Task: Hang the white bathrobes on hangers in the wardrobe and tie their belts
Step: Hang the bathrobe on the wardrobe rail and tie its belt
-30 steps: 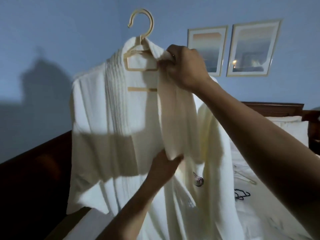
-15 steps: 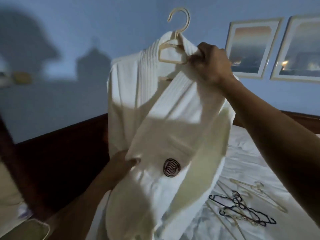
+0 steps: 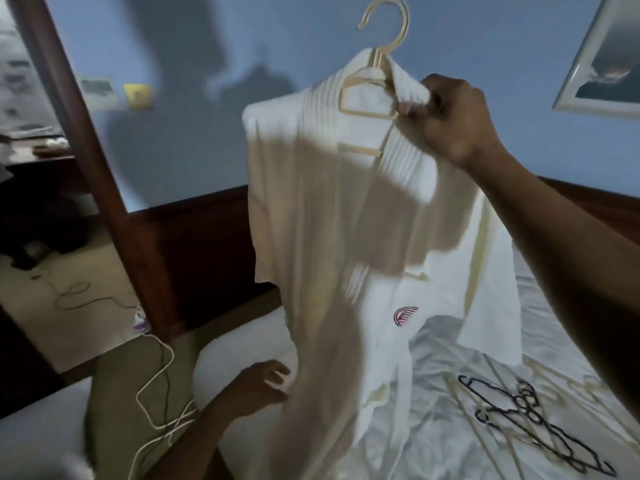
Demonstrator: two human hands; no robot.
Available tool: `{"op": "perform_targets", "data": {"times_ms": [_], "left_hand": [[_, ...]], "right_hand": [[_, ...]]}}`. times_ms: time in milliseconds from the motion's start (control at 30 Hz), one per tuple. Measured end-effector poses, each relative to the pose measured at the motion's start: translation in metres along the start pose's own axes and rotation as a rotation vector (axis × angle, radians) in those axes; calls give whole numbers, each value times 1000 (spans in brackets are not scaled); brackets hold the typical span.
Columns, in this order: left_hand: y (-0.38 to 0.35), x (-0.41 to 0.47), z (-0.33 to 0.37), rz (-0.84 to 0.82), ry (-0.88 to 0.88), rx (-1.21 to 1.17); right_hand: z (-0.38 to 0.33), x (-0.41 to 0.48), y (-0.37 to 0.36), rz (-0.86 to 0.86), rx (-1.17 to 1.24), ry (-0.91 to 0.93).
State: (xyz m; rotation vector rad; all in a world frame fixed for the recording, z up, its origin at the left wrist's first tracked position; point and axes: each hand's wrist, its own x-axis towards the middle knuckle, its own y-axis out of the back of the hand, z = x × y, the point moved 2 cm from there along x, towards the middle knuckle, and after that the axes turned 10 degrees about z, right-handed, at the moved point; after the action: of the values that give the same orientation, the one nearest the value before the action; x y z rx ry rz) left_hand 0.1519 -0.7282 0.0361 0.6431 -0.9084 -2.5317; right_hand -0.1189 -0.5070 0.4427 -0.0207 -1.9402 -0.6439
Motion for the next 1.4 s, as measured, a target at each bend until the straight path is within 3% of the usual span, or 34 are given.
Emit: {"op": "perform_targets", "data": {"times_ms": [100, 167, 367, 567, 800, 1000, 1133, 1300, 1400], "left_hand": [[43, 0, 66, 478, -114, -209], [74, -1, 106, 678, -152, -387], [113, -23, 136, 942, -185, -276], [210, -72, 78, 1317, -204, -354], [339, -131, -8, 1532, -195, -363], [397, -165, -86, 1576, -131, -305], [407, -174, -144, 1558, 43, -170], [394, -172, -252, 1312, 523, -151], [398, -190, -314, 1040, 669, 0]], "right_hand": [[-16, -7, -18, -69, 89, 30], [-32, -14, -32, -101, 159, 49], [-94, -30, -79, -152, 365, 118], [-155, -27, -134, -160, 495, 129], [-283, -15, -228, -193, 551, 220], [-401, -16, -325, -269, 577, 322], [-488, -20, -372, -304, 663, 360], [-591, -28, -420, -384, 775, 451], [-644, -36, -451, -427, 817, 508]]}}
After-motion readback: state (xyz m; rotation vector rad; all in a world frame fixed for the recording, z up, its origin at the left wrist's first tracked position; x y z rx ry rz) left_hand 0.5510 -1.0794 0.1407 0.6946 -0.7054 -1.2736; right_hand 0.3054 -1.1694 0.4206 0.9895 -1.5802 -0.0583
